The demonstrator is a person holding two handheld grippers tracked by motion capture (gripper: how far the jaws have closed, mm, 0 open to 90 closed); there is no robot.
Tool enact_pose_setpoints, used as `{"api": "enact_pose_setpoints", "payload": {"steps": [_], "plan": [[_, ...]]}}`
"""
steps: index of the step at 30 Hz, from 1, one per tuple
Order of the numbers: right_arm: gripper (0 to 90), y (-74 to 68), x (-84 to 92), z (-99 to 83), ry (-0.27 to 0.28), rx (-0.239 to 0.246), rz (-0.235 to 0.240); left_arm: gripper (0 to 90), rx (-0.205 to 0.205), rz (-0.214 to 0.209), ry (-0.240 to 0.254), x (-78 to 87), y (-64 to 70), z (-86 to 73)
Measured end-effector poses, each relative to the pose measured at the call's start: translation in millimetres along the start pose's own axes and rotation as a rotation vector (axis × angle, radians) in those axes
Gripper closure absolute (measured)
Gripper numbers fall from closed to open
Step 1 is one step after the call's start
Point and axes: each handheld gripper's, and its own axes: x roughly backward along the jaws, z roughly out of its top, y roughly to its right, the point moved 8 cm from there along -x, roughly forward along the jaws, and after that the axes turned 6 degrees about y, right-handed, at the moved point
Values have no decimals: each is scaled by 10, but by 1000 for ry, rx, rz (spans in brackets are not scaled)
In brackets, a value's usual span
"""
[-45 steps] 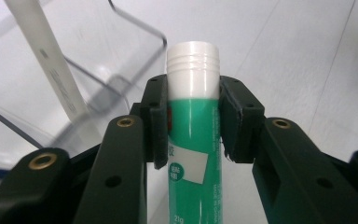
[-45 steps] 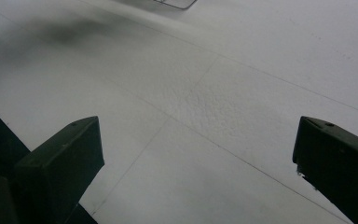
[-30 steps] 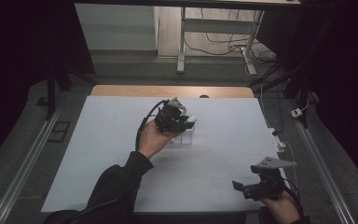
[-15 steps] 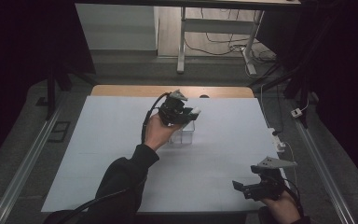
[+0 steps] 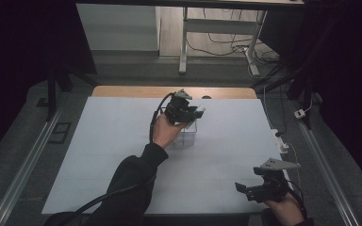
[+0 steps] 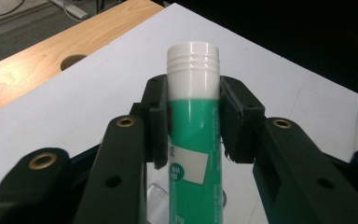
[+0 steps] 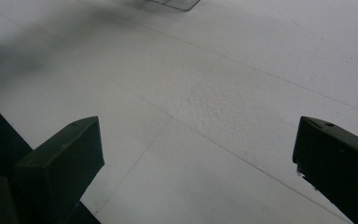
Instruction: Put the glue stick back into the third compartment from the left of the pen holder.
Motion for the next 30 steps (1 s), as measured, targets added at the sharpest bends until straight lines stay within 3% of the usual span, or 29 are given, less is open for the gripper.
{"api": "enact_pose_setpoints", "payload": {"steps": [9,13,30], "plan": [[14,3,3,0,3,3,1,644,-50,5,-5,-112,23,-18],[14,-5,4,-1,1,-3,2,643,-49,16,-33,-127,15,-45],[14,-5,2,0,2,1,5,640,-71,37,-68,-139,32,-82]]}}
